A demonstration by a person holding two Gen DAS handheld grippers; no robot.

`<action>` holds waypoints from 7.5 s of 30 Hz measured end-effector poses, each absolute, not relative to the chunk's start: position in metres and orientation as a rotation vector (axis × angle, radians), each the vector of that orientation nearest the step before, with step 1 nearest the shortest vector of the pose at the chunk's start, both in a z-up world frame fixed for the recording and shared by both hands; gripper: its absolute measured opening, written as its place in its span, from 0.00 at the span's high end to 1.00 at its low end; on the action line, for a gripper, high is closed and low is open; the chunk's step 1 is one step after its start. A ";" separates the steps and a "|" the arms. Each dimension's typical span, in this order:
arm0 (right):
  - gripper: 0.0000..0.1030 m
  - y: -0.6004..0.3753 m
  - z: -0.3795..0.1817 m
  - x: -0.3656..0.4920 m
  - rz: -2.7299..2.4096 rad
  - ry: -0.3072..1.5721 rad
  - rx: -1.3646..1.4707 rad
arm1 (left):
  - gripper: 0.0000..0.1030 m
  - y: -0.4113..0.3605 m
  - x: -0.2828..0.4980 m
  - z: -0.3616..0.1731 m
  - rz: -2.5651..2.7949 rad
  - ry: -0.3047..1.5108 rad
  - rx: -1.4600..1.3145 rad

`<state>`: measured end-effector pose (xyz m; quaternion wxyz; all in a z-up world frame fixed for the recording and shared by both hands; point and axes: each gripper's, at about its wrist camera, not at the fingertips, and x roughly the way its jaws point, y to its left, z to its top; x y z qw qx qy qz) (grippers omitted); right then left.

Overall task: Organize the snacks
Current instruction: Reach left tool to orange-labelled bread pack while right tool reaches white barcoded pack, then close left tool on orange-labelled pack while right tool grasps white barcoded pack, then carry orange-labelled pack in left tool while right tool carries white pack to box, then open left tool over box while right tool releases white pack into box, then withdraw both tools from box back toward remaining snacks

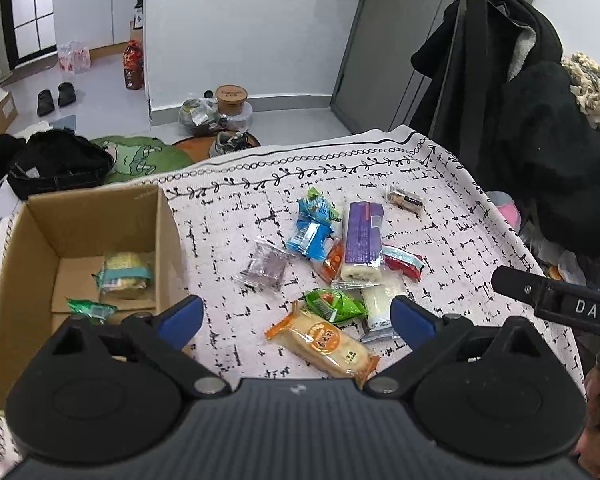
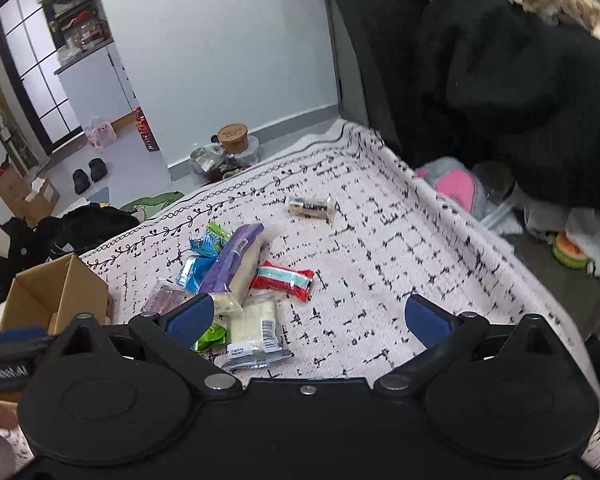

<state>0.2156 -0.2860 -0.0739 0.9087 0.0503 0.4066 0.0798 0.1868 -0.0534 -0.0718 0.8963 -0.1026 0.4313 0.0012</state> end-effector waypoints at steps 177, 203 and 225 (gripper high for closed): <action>0.26 -0.136 -0.072 0.198 0.234 0.929 0.193 | 0.14 0.087 0.171 -0.080 0.081 0.913 -0.277; 0.03 -0.237 -0.049 0.205 0.177 0.854 0.191 | 0.00 -0.001 0.183 -0.057 -0.009 0.889 -0.222; 0.12 -0.275 -0.073 0.237 0.186 0.848 0.152 | 0.00 -0.049 0.202 -0.071 0.057 0.892 -0.241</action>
